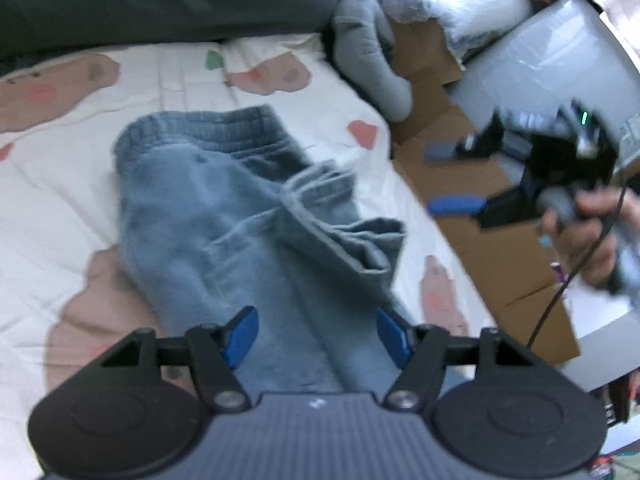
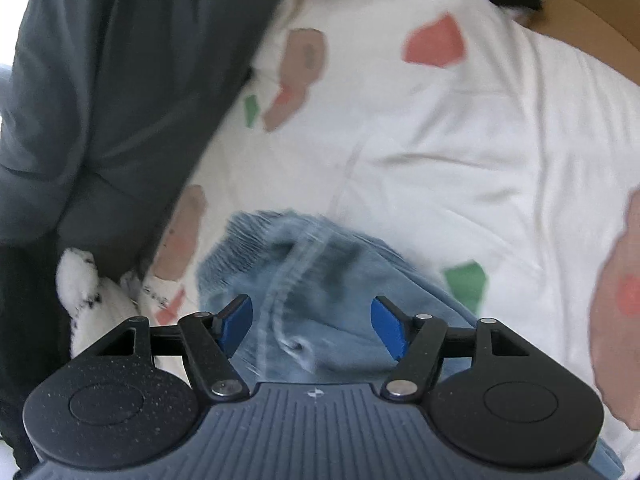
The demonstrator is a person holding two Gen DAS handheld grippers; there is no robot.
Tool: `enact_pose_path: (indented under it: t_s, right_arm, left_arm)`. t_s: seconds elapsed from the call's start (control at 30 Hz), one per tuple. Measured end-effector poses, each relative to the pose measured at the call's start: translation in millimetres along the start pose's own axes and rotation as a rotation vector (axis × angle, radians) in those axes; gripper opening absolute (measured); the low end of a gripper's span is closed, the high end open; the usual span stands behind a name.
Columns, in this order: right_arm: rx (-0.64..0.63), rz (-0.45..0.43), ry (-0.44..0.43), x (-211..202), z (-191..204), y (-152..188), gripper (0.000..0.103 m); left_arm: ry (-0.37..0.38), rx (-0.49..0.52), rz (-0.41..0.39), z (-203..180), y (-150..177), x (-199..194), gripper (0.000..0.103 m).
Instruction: Fold clothes
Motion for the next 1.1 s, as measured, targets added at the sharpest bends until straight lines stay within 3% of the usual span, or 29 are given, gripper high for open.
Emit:
enact_pose_path:
  t_s: [0.27, 0.53, 0.73, 0.77, 0.83, 0.87, 0.9, 0.93, 1.1]
  right_arm:
    - [-0.026, -0.054, -0.024, 6, -57, 25, 0.071]
    - [-0.143, -0.098, -0.055, 33, -64, 50, 0.063]
    - [-0.203, -0.143, 0.008, 56, -71, 51, 0.061]
    - [-0.209, -0.140, 0.006, 59, -70, 52, 0.057]
    - [-0.211, -0.132, -0.009, 63, -68, 55, 0.048]
    - [-0.215, -0.128, -0.017, 64, -66, 58, 0.035]
    - [-0.219, -0.125, -0.024, 64, -63, 60, 0.015]
    - [-0.223, -0.122, -0.032, 65, -61, 62, 0.007]
    - [-0.263, -0.097, -0.072, 60, -39, 78, 0.004]
  left_arm:
    - [0.029, -0.067, -0.061, -26, -11, 24, 0.069]
    - [-0.007, -0.176, -0.112, -13, -14, 42, 0.064]
    - [-0.005, -0.254, -0.098, 1, -4, 50, 0.028]
    - [0.003, -0.250, -0.103, 1, -5, 49, 0.019]
    - [0.008, -0.238, -0.116, 1, -7, 45, 0.017]
    - [0.006, -0.234, -0.125, 2, -8, 41, 0.015]
    - [0.004, -0.235, -0.135, 4, -10, 37, 0.014]
    - [-0.001, -0.236, -0.143, 7, -11, 33, 0.013]
    - [-0.026, -0.222, -0.160, 23, -15, 13, 0.011]
Point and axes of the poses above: each gripper's, at about its wrist camera, not at the fingertips, and x roughly the way its jaws point, z to its left, y to its underside, the point moved 10 cm from there along x, roughly the way its jaws point, and after that the axes turned 8 degrees about x, right-handed, at the moved point
